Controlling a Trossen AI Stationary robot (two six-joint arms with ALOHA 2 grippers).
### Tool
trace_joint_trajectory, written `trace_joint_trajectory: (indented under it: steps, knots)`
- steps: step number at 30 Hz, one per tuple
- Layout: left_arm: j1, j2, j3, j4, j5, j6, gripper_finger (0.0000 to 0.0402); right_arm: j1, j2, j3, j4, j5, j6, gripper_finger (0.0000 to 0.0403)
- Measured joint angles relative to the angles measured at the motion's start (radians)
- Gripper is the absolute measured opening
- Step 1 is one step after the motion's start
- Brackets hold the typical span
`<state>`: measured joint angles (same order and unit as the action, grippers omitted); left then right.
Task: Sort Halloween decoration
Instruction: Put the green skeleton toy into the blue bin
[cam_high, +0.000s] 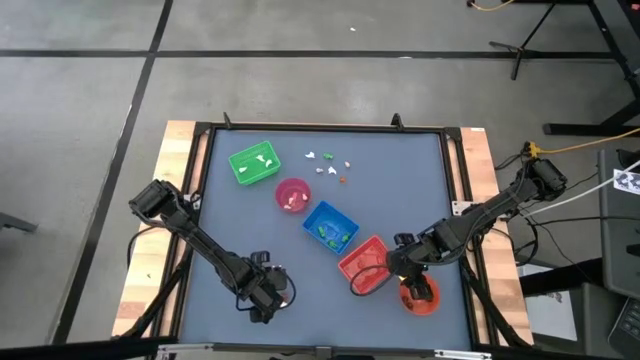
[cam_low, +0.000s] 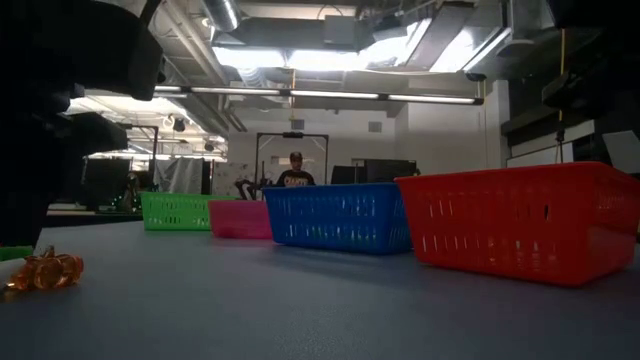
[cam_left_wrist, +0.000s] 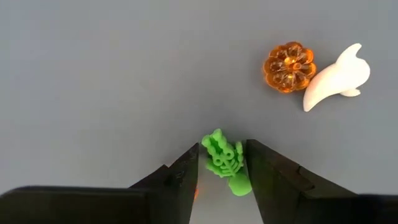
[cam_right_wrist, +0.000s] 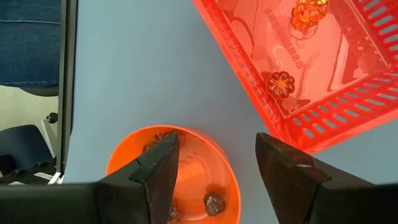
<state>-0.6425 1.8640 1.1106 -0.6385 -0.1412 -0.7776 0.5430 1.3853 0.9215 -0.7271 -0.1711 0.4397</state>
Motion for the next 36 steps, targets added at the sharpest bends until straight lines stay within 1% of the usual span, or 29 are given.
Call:
trace_joint_trajectory:
  steps: [12,17,29,33,36]
  knots:
    - [0.0,0.001,0.001,0.002,0.01,0.002,0.0069,0.0,0.0,0.0,0.0,0.0,0.0,0.0214]
    - [0.0,0.001,0.0,0.001,0.009,0.002,0.0051,0.0,0.0,0.0,0.0,-0.001,0.0,0.0214]
    - [0.01,-0.02,-0.004,0.002,0.01,0.002,0.0046,0.0,0.0,0.0,-0.001,-0.005,0.0,0.0214]
    - [0.041,-0.059,-0.006,-0.001,-0.018,0.003,0.0046,0.0,-0.003,0.002,-0.001,-0.031,0.0,0.0214]
    - [0.072,-0.078,-0.006,0.001,-0.044,0.003,0.0046,0.0,-0.003,0.002,-0.008,-0.031,0.0,0.0214]
